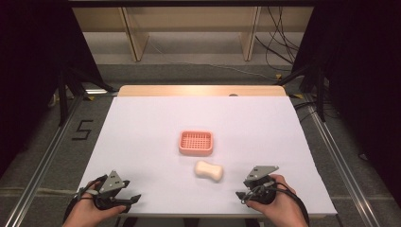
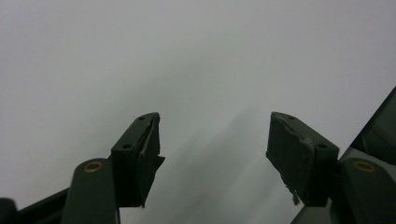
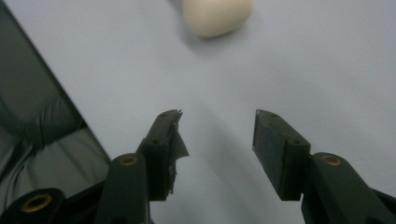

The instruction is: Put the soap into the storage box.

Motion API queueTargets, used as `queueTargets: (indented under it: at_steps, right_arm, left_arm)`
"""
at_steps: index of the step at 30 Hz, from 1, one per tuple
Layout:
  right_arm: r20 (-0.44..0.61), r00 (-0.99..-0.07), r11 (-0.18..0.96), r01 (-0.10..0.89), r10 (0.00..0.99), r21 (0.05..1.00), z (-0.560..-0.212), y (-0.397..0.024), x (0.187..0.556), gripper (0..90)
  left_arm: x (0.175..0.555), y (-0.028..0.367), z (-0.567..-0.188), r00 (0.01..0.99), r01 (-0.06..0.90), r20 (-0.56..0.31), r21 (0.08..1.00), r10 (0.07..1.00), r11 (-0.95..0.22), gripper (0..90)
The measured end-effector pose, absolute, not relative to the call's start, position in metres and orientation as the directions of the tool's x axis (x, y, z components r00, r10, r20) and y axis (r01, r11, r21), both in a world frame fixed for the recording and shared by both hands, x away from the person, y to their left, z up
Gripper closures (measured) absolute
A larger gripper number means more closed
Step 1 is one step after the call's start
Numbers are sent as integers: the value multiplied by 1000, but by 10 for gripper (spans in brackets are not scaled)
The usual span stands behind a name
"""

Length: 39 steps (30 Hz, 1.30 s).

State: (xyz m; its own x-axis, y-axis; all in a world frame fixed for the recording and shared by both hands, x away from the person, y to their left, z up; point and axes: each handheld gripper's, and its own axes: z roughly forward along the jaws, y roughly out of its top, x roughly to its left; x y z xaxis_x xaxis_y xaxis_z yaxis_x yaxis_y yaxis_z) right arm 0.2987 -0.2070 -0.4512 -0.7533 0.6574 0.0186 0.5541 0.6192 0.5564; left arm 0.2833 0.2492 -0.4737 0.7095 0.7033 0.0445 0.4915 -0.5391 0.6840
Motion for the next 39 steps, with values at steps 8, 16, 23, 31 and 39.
queueTargets:
  at_steps: [8,16,23,31,39]
  right_arm:
    - [-27,-839,784,496,544,374,-449,-195,307,489]
    - [-6,-853,819,499,522,283,-443,-187,318,478]
    - [-6,-865,838,485,502,252,-439,-182,326,470]
    - [-18,-875,852,466,484,237,-432,-176,336,461]
    - [-14,-883,865,456,469,209,-427,-168,345,454]
  left_arm:
    - [285,252,-473,735,457,77,677,673,-576,340]
    - [283,250,-473,730,477,52,676,682,-562,338]
    - [283,249,-474,729,481,48,673,683,-561,337]
    - [284,250,-473,742,458,73,671,667,-583,335]
    - [284,250,-473,744,454,74,673,664,-584,334]
